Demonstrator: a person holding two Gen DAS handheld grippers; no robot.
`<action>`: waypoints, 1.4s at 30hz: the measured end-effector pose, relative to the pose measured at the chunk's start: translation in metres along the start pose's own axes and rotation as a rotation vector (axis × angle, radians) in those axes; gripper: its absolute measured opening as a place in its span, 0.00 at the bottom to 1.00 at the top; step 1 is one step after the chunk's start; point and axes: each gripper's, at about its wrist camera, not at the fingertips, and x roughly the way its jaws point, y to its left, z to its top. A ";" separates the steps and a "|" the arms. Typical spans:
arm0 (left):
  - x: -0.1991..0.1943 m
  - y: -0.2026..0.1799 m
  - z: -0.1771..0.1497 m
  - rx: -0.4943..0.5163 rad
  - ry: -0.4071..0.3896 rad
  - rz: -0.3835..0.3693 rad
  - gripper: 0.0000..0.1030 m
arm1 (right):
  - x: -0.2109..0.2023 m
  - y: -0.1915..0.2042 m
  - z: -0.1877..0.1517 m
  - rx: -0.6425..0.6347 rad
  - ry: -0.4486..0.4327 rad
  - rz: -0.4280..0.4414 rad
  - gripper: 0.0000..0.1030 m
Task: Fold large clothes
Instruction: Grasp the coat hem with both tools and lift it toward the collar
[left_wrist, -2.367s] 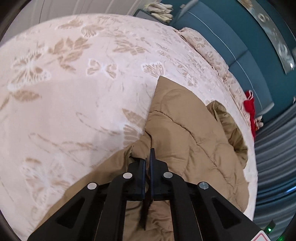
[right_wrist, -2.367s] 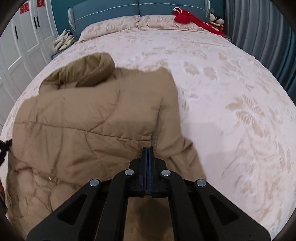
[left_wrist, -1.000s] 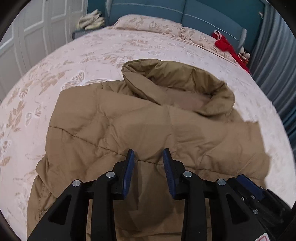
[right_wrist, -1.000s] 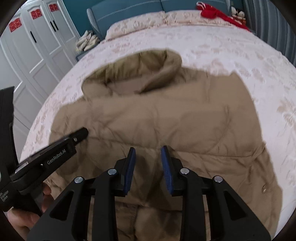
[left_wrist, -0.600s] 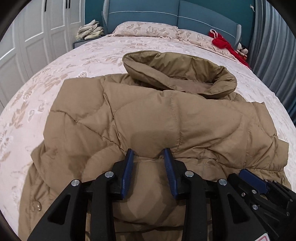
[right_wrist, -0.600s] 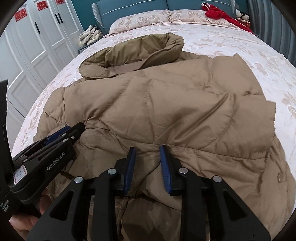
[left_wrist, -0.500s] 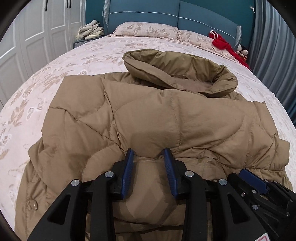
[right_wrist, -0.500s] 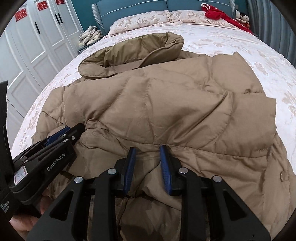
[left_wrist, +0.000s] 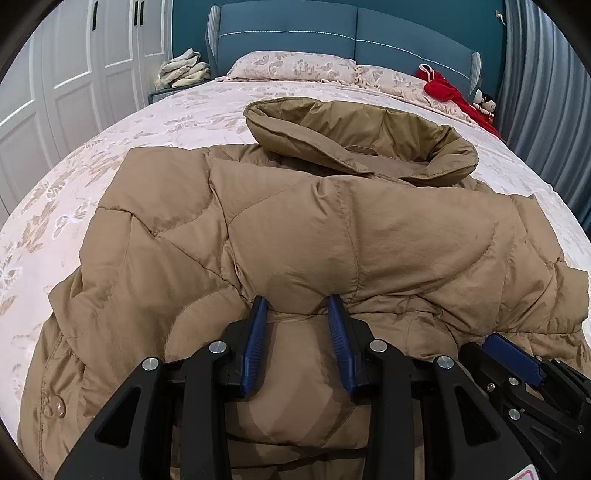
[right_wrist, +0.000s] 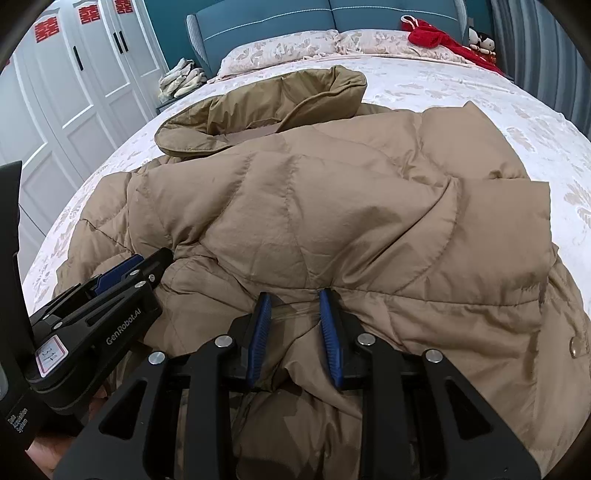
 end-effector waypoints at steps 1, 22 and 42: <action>0.000 0.000 0.000 -0.001 -0.001 -0.001 0.34 | -0.001 0.000 0.001 0.002 -0.001 0.004 0.26; 0.035 0.072 0.135 -0.564 0.152 -0.371 0.66 | 0.018 -0.059 0.131 0.467 -0.002 0.242 0.52; 0.081 0.052 0.092 -0.327 0.172 -0.332 0.13 | 0.063 -0.059 0.101 0.366 0.081 0.134 0.00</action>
